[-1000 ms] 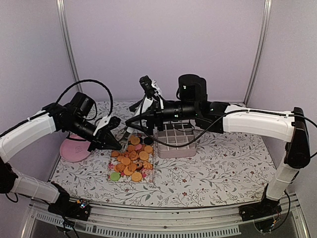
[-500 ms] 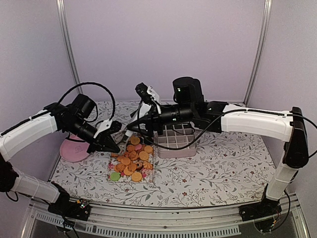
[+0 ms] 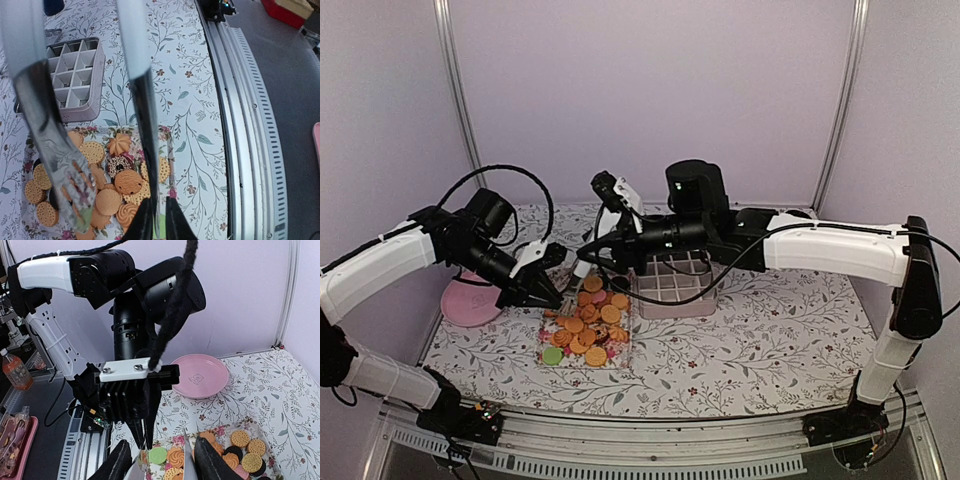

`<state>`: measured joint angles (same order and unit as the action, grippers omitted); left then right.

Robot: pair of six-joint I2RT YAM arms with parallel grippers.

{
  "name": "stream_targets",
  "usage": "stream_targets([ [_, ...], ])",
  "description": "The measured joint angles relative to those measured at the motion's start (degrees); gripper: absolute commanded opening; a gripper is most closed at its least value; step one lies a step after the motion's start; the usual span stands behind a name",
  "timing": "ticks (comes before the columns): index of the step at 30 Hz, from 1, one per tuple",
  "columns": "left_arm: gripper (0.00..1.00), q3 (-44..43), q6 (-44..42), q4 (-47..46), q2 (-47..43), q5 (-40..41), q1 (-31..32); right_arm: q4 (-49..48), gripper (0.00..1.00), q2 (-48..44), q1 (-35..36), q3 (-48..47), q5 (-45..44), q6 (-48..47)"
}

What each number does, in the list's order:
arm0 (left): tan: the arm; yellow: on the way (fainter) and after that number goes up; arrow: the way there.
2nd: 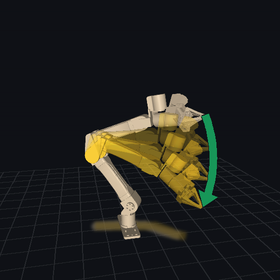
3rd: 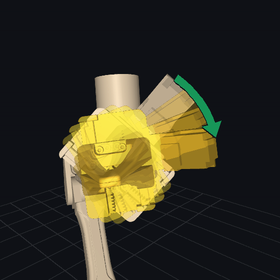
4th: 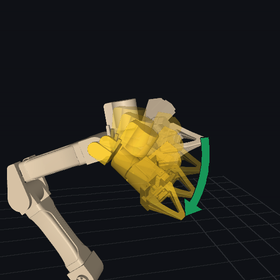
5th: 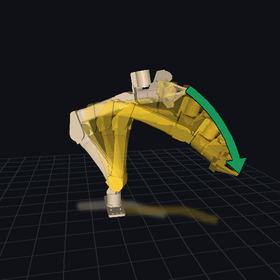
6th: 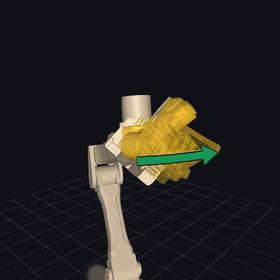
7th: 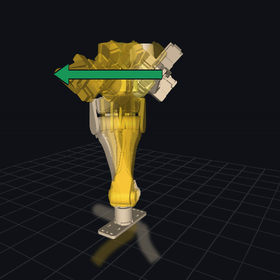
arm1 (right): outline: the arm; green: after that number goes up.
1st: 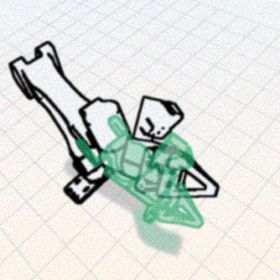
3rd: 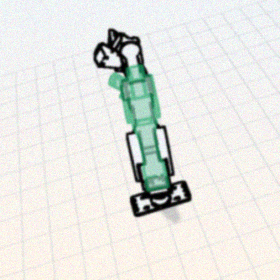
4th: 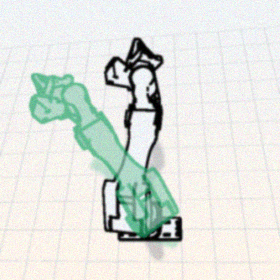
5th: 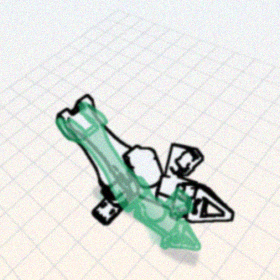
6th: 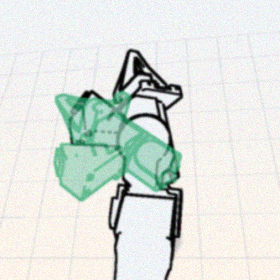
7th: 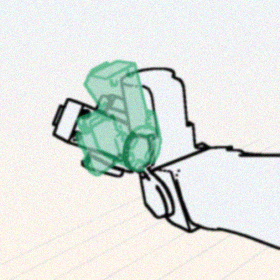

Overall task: Pack the cookies
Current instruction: Pass from the left arm to the right

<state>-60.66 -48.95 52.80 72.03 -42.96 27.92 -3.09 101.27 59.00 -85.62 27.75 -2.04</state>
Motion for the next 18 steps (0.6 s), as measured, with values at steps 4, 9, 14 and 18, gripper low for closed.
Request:
stream_targets([
  [4, 0.66, -0.09, 1.51, -1.38, 0.0, 0.59, 0.2, 0.0, 0.36, 0.2, 0.28, 1.64, -1.44, 0.87],
  [9, 0.9, -0.09, 4.07, -2.91, 0.02, 2.1, -0.39, -1.29, 0.35, 0.61, 0.37, 3.43, -3.98, 2.25],
  [14, 0.95, -0.35, 6.93, -3.02, 1.57, 3.13, -4.7, -3.39, 0.36, 1.84, 0.48, 3.85, -7.72, 2.93],
  [18, 0.99, -1.11, 9.35, -3.02, 3.63, 3.54, -11.3, -5.05, 0.37, 3.23, 0.5, 3.85, -11.21, 2.89],
])
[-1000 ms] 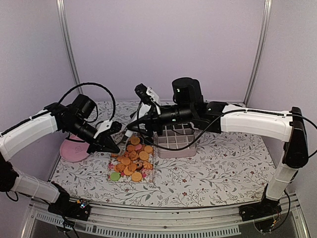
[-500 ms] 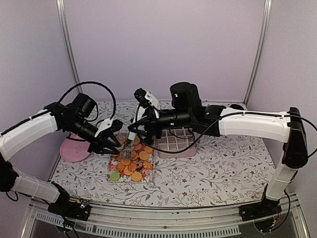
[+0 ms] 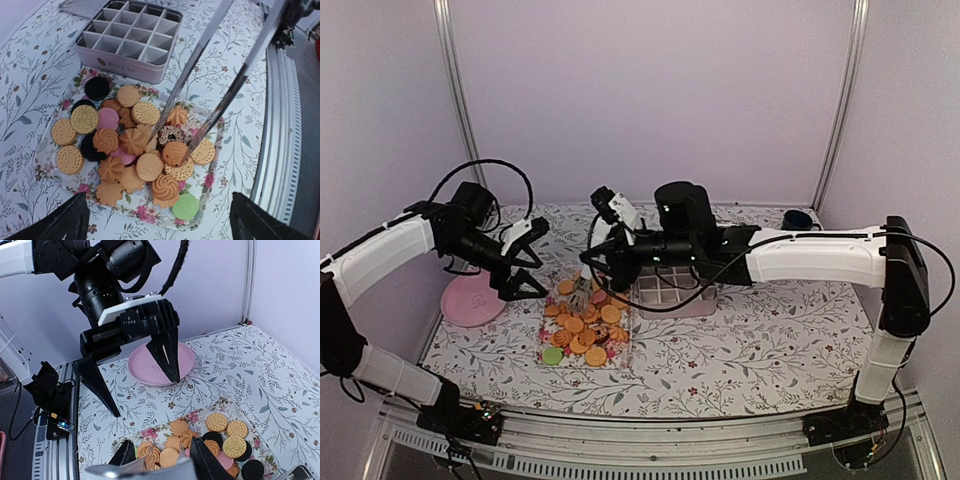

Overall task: Pack the cookies
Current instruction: Pass from the left arm to the right, then pick up the fake cookies from the plate.

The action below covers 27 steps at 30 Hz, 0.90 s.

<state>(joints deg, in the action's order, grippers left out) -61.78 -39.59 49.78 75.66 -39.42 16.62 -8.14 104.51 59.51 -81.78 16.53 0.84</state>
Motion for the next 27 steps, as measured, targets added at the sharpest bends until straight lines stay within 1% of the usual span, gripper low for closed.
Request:
stream_targets([
  [7, 0.99, -0.13, 5.33, -1.11, 0.66, 1.42, -11.06, -2.43, 0.42, 4.9, 0.07, -0.76, -5.49, -0.07],
  [14, 0.99, -2.03, 8.44, -1.05, 5.09, 2.01, -19.76, -3.43, 0.43, 8.96, 0.07, -2.89, -8.81, -0.22],
  [18, 0.99, -1.97, 9.29, -1.16, 4.7, 1.31, -21.84, -4.17, 0.44, 10.03, 0.07, -3.8, -9.53, -0.96],
  [27, 0.99, -1.36, 9.94, -2.64, 1.97, 0.92, -21.88, -5.18, 0.44, 11.19, 0.07, -4.07, -9.14, -0.85],
])
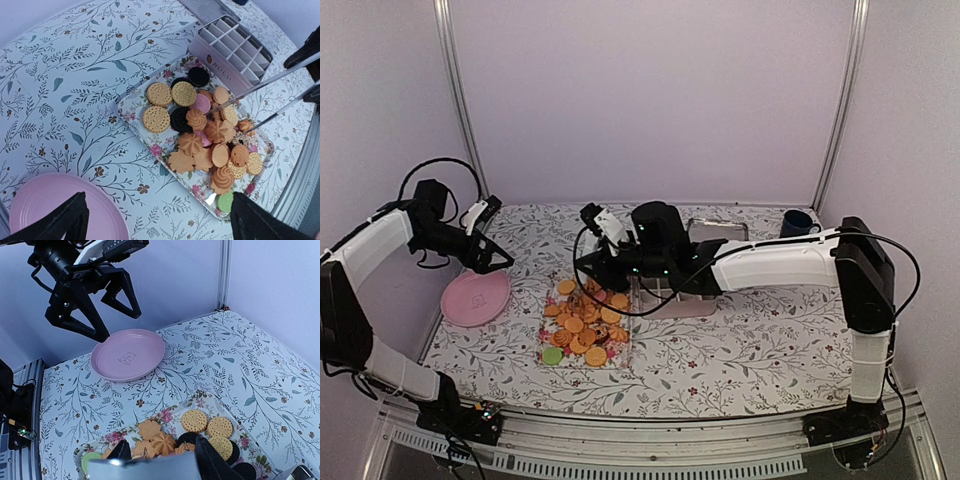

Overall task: Pack the cookies
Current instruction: Pick up the fake cookies from the plate.

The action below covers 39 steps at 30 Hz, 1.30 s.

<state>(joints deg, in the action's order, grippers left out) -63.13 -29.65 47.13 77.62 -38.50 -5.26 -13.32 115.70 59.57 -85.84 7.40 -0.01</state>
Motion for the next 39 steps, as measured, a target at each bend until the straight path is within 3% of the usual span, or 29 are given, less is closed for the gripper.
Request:
stream_targets([
  [11, 0.99, 0.0, 0.61, -0.15, 0.0, 0.37, 0.0, -0.55, 0.43, -0.11, 0.22, 3.43, 0.42, 1.11],
  [24, 0.99, 0.26, 0.9, -1.49, -0.28, 0.42, 0.0, -0.66, 0.16, -0.13, 0.52, 3.48, -0.87, 1.51],
  [39, 0.99, 0.33, 1.31, -2.8, -0.9, 0.5, 0.0, 0.48, 0.11, -2.01, 0.2, 0.72, -3.08, -0.44],
])
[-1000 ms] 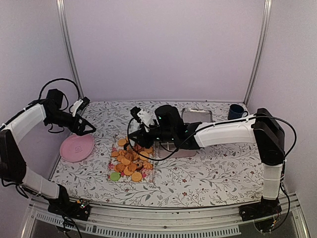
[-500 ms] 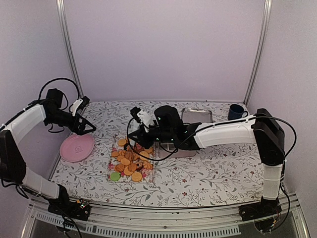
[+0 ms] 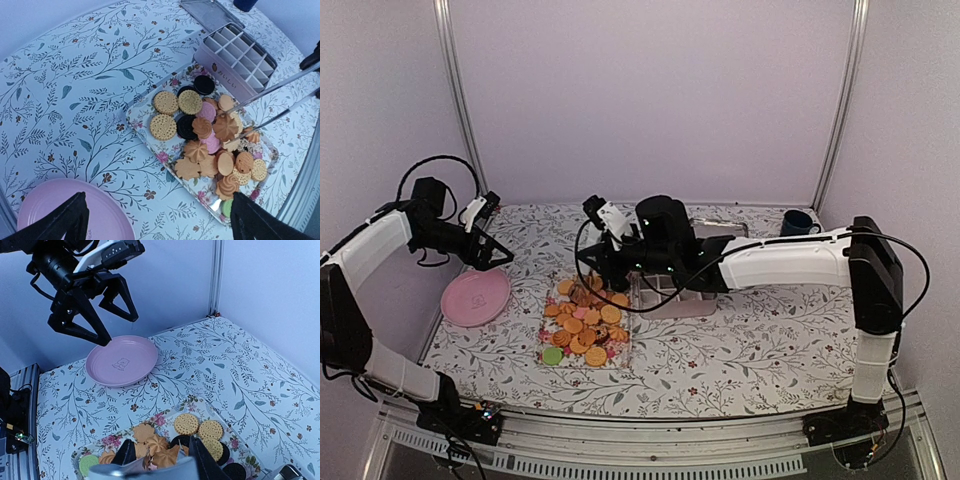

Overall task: Pack the cookies
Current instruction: Pick up the fake cookies from the plate, then place the fake cookies in the empty pocket of the box.

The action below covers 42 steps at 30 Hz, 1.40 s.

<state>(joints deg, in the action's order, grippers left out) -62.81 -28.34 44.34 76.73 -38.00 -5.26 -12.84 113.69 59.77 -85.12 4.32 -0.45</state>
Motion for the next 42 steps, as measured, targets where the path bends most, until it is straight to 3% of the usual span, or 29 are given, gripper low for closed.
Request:
stream_targets([
  [6, 0.99, 0.0, 0.33, -0.26, 0.0, 0.22, 0.0, -0.02, 0.1, -3.91, -3.45, 0.26, -0.87, -1.33],
  [18, 0.99, 0.0, 0.57, -0.37, 0.0, 0.28, 0.0, 1.05, 0.1, -7.13, -17.2, 2.82, -1.29, -2.45],
  [33, 0.99, 0.5, 0.76, -0.42, 0.0, -0.09, 0.0, 2.38, 0.12, -5.4, -17.73, 3.15, 0.68, -2.6],
  [39, 0.99, 0.66, 0.76, -0.39, 0.0, -0.11, 0.0, 2.51, 0.18, -5.18, -17.73, 3.15, 0.66, -2.6],
  [42, 0.99, 0.68, 0.76, -0.39, 0.0, -0.11, 0.0, 2.51, 0.26, -5.07, -17.73, 3.15, 0.7, -2.6],
])
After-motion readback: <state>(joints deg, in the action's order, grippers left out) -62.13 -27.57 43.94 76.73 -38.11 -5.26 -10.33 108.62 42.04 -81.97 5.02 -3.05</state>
